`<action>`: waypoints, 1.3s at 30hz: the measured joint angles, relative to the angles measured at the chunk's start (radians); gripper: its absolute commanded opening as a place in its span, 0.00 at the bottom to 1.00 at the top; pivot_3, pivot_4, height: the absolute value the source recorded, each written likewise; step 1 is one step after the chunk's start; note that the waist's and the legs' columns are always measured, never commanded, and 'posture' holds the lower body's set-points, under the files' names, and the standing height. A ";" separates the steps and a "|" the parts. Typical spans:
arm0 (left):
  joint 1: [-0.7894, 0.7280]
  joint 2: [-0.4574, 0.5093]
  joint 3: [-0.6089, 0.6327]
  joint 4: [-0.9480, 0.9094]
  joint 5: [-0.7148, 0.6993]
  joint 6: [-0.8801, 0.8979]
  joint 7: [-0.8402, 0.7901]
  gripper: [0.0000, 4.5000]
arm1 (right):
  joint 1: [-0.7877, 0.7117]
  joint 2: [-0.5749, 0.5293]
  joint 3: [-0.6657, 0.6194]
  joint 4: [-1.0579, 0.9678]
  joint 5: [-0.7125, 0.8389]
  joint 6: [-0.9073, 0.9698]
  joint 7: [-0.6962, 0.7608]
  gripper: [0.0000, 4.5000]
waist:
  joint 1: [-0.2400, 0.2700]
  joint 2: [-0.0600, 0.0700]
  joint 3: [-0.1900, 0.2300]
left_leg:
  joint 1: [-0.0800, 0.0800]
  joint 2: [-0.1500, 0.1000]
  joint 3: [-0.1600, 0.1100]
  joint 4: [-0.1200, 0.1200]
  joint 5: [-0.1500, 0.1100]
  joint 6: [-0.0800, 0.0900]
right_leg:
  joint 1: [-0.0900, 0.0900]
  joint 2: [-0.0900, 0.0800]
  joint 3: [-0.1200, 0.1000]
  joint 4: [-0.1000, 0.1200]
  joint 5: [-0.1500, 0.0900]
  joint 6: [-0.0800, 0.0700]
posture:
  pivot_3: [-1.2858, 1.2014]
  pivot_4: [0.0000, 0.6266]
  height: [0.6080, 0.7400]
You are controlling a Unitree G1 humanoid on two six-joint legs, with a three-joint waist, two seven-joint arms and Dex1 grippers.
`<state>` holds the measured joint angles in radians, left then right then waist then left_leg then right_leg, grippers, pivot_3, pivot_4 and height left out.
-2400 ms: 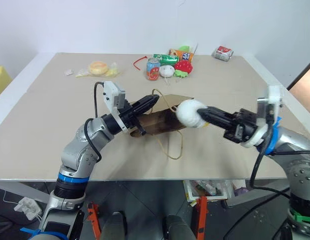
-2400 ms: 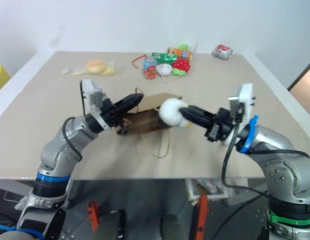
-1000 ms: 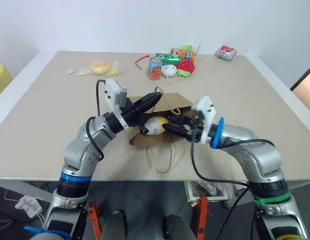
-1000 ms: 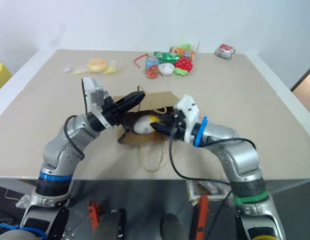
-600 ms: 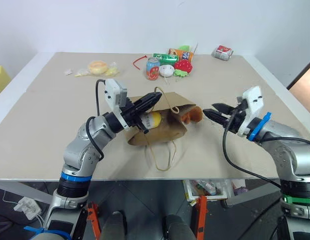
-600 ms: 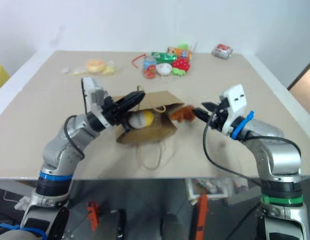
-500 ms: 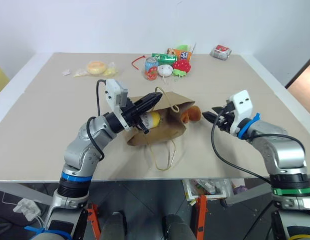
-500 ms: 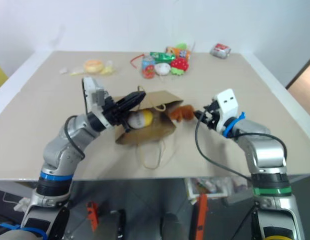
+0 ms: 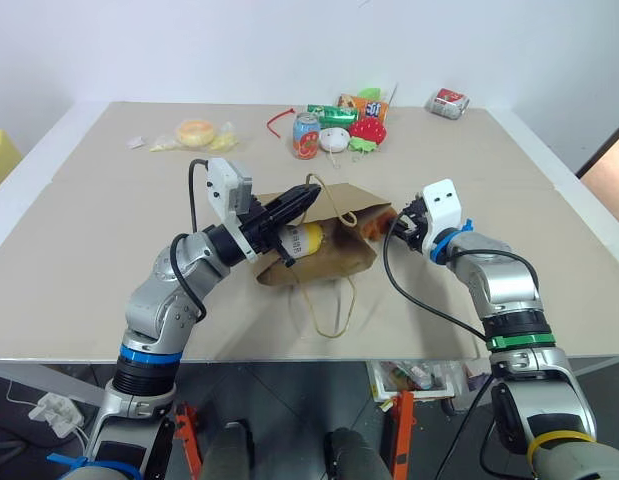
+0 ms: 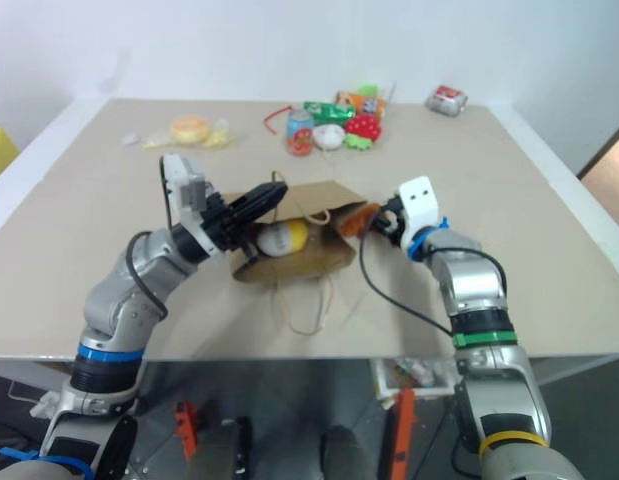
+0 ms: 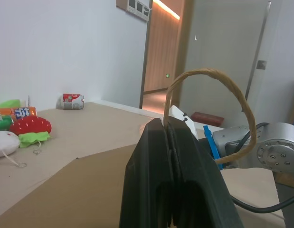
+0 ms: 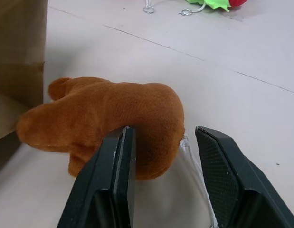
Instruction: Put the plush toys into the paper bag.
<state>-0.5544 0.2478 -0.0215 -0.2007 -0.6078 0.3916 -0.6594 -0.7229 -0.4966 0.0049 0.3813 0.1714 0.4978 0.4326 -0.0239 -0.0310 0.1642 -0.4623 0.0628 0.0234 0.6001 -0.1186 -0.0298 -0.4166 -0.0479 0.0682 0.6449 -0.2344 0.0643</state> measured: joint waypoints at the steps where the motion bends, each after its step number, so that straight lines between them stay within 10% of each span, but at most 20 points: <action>1: 0.002 0.000 0.000 -0.003 0.000 0.000 0.001 0.00 | 0.001 0.000 -0.006 -0.003 0.003 0.000 0.009 0.50 | 0.000 0.000 0.000 | 0.000 0.000 0.000 0.000 0.000 0.000 | 0.000 0.000 0.000 0.000 0.000 0.000 | 0.52 0.24 1.00; 18: 0.002 0.005 0.000 -0.006 -0.001 0.009 -0.003 0.00 | -0.023 0.070 0.019 0.094 -0.060 -0.041 -0.037 0.50 | 0.000 0.000 0.000 | 0.001 0.000 0.000 0.001 0.000 0.000 | 0.000 0.001 0.001 0.000 0.001 0.000 | 0.52 0.24 1.00; 26: 0.002 0.005 0.000 -0.006 -0.001 0.009 -0.003 0.00 | -0.027 0.071 0.019 0.132 -0.094 -0.077 -0.062 0.02 | 0.000 0.000 0.000 | 0.001 0.000 0.000 0.001 0.001 0.000 | 0.000 0.001 0.001 0.000 0.002 -0.001 | 0.52 0.24 1.00; 39: -0.002 0.000 0.000 -0.005 0.000 0.008 -0.003 0.00 | 0.068 0.030 -0.032 -0.055 -0.033 -0.033 0.026 0.02 | 0.001 0.000 0.000 | 0.000 0.000 0.000 0.000 0.001 0.000 | 0.000 0.001 0.001 0.000 0.001 0.000 | 0.52 0.24 1.00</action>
<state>-0.5564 0.2478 -0.0219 -0.2054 -0.6079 0.3996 -0.6624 -0.6546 -0.4662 -0.0267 0.3268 0.1383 0.4652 0.4581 -0.0228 -0.0310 0.1641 -0.4622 0.0631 0.0234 0.6006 -0.1179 -0.0295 -0.4165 -0.0469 0.0695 0.6452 -0.2334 0.0646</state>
